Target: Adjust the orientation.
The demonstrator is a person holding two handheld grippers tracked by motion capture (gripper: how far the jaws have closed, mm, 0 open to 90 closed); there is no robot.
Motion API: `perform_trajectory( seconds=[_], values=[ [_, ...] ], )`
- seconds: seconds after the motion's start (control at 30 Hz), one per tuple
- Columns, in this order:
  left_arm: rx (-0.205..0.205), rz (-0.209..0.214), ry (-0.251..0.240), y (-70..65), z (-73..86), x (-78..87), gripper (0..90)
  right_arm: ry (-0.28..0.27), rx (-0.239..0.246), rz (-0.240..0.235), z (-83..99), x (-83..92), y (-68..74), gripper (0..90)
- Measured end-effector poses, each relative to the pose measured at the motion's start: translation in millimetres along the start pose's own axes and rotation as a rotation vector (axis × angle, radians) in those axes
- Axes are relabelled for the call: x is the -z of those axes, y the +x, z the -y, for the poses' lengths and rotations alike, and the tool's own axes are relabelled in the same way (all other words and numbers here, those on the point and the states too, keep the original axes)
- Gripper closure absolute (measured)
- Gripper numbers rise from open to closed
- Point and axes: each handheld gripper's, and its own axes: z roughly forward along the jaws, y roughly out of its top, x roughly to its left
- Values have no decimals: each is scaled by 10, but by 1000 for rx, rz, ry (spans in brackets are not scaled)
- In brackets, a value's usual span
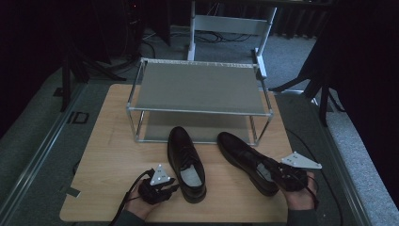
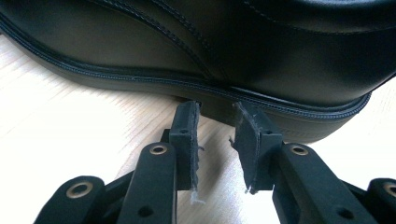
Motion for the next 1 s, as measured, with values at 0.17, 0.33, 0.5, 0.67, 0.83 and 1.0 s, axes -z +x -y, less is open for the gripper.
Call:
perform_trajectory(
  seconds=[0.17, 0.33, 0.5, 0.67, 0.83, 1.0],
  values=[
    [3, -5, -2, 20, 1, 14, 689, 49, -35, -62, 82, -72, 151, 607],
    [1, -2, 1, 11, 0, -1, 686, 76, -69, -56, 77, -217, 137, 585],
    [-3, -1, 4, 1, -2, -15, 684, 105, -49, -91, 20, -353, 148, 714],
    [-2, -2, 0, 9, -7, -9, 685, 83, -21, -115, -54, -423, 229, 808],
    [0, -4, -3, 10, -9, -5, 685, 59, 20, -112, -190, -534, 299, 812],
    [-5, -2, -3, 0, -13, -16, 685, 49, 44, -126, -308, -670, 354, 812]
  ],
)
